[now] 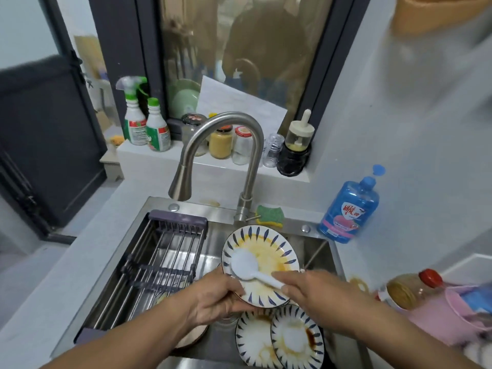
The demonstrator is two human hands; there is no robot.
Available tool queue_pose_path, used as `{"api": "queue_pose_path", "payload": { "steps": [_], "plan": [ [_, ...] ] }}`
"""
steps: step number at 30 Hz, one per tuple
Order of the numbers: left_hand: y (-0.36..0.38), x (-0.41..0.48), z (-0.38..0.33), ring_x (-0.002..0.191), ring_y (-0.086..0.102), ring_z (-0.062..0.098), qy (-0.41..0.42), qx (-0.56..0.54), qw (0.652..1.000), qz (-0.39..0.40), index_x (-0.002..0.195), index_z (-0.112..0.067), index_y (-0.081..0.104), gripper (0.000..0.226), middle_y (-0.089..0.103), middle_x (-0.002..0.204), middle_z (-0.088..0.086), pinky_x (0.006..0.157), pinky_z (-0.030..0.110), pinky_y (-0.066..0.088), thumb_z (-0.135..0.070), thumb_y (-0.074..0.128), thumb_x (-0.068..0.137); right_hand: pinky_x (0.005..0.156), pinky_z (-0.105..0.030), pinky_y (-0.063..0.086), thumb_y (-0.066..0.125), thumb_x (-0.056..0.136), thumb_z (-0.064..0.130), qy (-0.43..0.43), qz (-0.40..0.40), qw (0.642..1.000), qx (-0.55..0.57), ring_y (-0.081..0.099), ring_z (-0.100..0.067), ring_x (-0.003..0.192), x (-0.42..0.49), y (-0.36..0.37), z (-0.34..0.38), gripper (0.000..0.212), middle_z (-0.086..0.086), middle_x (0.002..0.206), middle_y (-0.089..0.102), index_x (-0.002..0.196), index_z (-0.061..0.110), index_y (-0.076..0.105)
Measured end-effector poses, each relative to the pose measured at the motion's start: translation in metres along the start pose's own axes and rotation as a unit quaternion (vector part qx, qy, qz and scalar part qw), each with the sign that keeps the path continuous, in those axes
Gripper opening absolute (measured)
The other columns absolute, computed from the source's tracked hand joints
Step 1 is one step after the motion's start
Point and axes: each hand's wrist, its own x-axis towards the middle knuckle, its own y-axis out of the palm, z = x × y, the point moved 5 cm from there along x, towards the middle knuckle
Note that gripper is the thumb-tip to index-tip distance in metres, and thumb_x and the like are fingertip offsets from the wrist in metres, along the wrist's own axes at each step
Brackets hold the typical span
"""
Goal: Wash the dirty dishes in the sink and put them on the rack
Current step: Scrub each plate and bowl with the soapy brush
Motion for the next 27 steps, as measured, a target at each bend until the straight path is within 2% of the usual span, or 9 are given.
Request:
{"api": "queue_pose_path", "payload": {
  "steps": [5, 13, 15, 17, 19, 22, 24, 26, 27],
  "plan": [
    [-0.003, -0.019, -0.023, 0.111, 0.064, 0.053, 0.037, 0.011, 0.999, -0.004, 0.134, -0.004, 0.048, 0.059, 0.064, 0.129, 0.029, 0.082, 0.07, 0.053, 0.029, 0.036, 0.087, 0.086, -0.039, 0.056, 0.032, 0.106, 0.053, 0.057, -0.059, 0.995, -0.049, 0.064, -0.015, 0.097, -0.008, -0.024, -0.027, 0.036, 0.009, 0.116, 0.067, 0.14, 0.065, 0.034],
    [0.015, -0.03, -0.038, 0.114, 0.066, 0.047, 0.069, 0.068, 0.995, 0.031, 0.137, -0.004, 0.05, 0.06, 0.063, 0.131, 0.028, 0.084, 0.066, 0.056, 0.028, 0.039, 0.087, 0.096, -0.043, 0.052, 0.033, 0.104, 0.058, -0.013, -0.101, 0.995, -0.015, 0.061, -0.017, 0.113, -0.004, -0.038, 0.018, 0.04, 0.011, 0.132, 0.063, 0.144, 0.063, 0.031],
    [0.009, -0.031, -0.039, 0.115, 0.065, 0.047, 0.085, 0.034, 0.995, 0.042, 0.14, -0.001, 0.047, 0.064, 0.056, 0.137, 0.033, 0.081, 0.066, 0.057, 0.03, 0.041, 0.084, 0.091, -0.041, 0.054, 0.032, 0.104, 0.059, -0.025, -0.086, 0.996, -0.028, 0.063, -0.014, 0.106, -0.013, -0.028, 0.023, 0.041, 0.018, 0.118, 0.065, 0.145, 0.063, 0.029],
    [0.001, -0.033, -0.035, 0.112, 0.067, 0.045, 0.095, -0.005, 0.994, 0.045, 0.143, 0.0, 0.043, 0.074, 0.048, 0.141, 0.035, 0.08, 0.068, 0.056, 0.031, 0.046, 0.076, 0.08, -0.039, 0.056, 0.032, 0.105, 0.058, -0.028, -0.068, 0.997, -0.038, 0.061, -0.009, 0.084, -0.024, -0.017, 0.021, 0.041, 0.021, 0.089, 0.058, 0.145, 0.064, 0.027],
    [-0.002, -0.034, -0.03, 0.115, 0.064, 0.049, 0.104, -0.036, 0.992, 0.059, 0.143, -0.002, 0.044, 0.081, 0.048, 0.142, 0.035, 0.083, 0.071, 0.053, 0.028, 0.048, 0.068, 0.072, -0.036, 0.054, 0.03, 0.105, 0.058, -0.021, -0.063, 0.996, -0.053, 0.057, -0.007, 0.076, -0.035, -0.01, 0.016, 0.041, 0.02, 0.079, 0.05, 0.145, 0.066, 0.025],
    [-0.003, -0.036, -0.023, 0.119, 0.06, 0.052, 0.124, -0.076, 0.988, 0.059, 0.142, -0.002, 0.048, 0.078, 0.058, 0.139, 0.029, 0.085, 0.072, 0.052, 0.02, 0.047, 0.067, 0.062, -0.027, 0.045, 0.026, 0.106, 0.057, 0.001, -0.074, 0.994, -0.077, 0.053, -0.005, 0.075, -0.048, -0.006, 0.007, 0.043, 0.019, 0.079, 0.049, 0.148, 0.065, 0.021],
    [-0.004, -0.038, -0.021, 0.123, 0.06, 0.048, 0.138, -0.096, 0.985, 0.039, 0.145, -0.002, 0.045, 0.069, 0.061, 0.137, 0.024, 0.091, 0.072, 0.05, 0.011, 0.059, 0.078, 0.064, -0.028, 0.047, 0.024, 0.107, 0.055, 0.032, -0.087, 0.991, -0.097, 0.052, -0.006, 0.074, -0.052, -0.007, -0.003, 0.043, 0.016, 0.079, 0.049, 0.149, 0.063, 0.019],
    [-0.001, -0.039, -0.022, 0.122, 0.063, 0.041, 0.151, -0.079, 0.985, 0.008, 0.143, -0.006, 0.049, 0.047, 0.065, 0.134, 0.02, 0.094, 0.068, 0.051, -0.02, 0.057, 0.099, 0.069, -0.031, 0.052, 0.022, 0.107, 0.055, 0.063, -0.105, 0.985, -0.118, 0.054, -0.008, 0.075, -0.052, -0.01, -0.01, 0.045, 0.015, 0.08, 0.049, 0.152, 0.059, 0.018],
    [0.001, -0.04, -0.022, 0.121, 0.065, 0.038, 0.156, -0.06, 0.986, -0.008, 0.142, -0.009, 0.051, 0.049, 0.067, 0.132, 0.017, 0.093, 0.064, 0.053, -0.037, 0.049, 0.103, 0.069, -0.033, 0.053, 0.021, 0.107, 0.055, 0.075, -0.115, 0.983, -0.119, 0.055, -0.012, 0.077, -0.05, -0.011, -0.013, 0.045, 0.012, 0.084, 0.052, 0.152, 0.057, 0.018]
  ]
}}
